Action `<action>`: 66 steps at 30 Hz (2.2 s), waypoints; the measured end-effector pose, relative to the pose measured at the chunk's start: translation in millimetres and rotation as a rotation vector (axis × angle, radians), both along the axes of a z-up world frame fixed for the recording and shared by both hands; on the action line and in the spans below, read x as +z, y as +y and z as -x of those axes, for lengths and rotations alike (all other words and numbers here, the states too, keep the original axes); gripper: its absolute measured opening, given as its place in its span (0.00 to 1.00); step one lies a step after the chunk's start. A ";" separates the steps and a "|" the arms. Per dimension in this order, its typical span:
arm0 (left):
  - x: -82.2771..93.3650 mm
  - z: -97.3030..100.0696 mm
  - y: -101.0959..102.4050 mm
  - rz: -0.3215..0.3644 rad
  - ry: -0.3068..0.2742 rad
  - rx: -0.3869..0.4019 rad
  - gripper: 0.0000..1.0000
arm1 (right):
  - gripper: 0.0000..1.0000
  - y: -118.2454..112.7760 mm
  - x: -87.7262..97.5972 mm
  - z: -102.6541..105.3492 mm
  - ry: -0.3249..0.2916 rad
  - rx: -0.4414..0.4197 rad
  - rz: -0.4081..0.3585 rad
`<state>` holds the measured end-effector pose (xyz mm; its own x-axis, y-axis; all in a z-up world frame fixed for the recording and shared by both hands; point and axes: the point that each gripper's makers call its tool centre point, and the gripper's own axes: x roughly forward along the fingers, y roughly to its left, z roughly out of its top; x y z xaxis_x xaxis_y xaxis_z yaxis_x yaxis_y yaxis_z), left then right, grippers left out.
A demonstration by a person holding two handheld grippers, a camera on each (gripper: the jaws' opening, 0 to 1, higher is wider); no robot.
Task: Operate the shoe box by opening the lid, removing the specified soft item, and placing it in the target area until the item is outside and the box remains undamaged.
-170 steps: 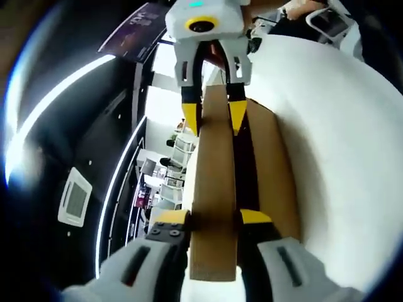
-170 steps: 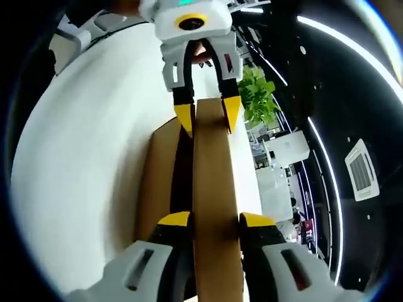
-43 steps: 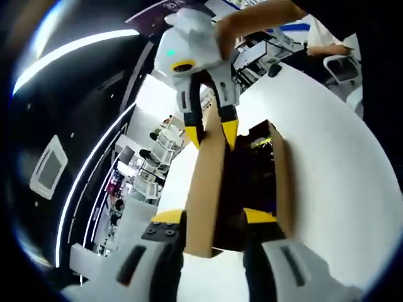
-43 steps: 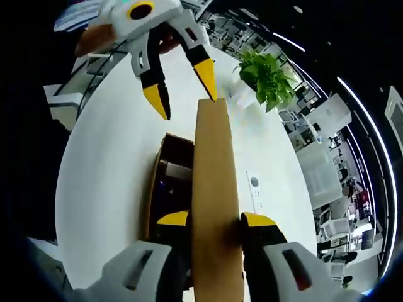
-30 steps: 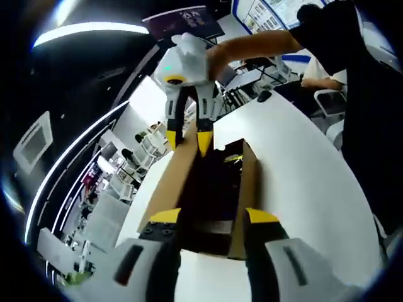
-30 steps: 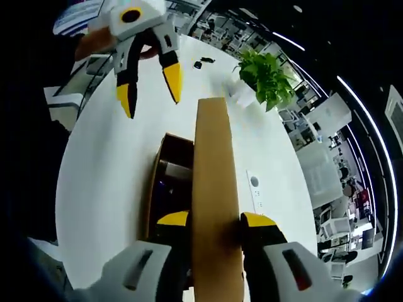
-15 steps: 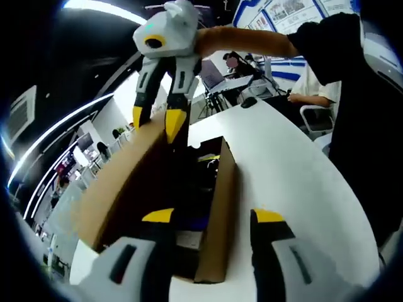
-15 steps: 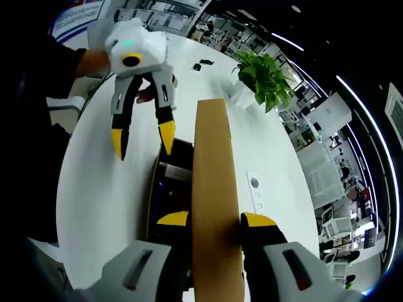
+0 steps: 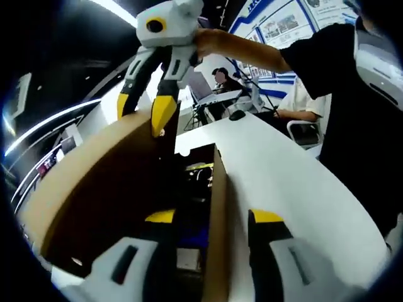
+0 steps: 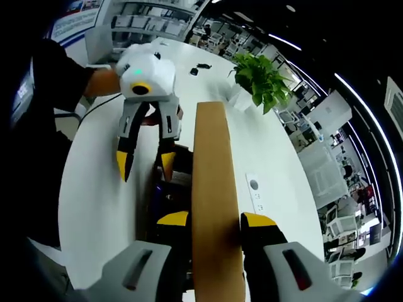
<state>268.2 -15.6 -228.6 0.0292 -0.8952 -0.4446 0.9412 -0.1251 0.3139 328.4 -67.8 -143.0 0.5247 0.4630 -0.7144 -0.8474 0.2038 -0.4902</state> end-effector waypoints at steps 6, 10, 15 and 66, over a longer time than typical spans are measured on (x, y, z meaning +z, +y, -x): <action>-1.9 7.0 -3.2 0.004 -0.006 -0.052 0.45 | 0.31 1.0 -1.4 1.5 0.006 -0.004 0.012; -2.4 16.4 -0.5 0.032 0.021 -0.095 0.44 | 0.31 0.9 -3.4 3.5 0.009 -0.005 0.039; -8.3 14.0 4.3 0.011 0.045 -0.089 0.44 | 0.31 0.0 -2.2 0.8 0.007 -0.008 0.045; -44.7 -6.6 4.1 -0.061 0.157 -0.012 0.03 | 0.29 -1.8 8.0 -5.6 -0.060 -0.015 0.071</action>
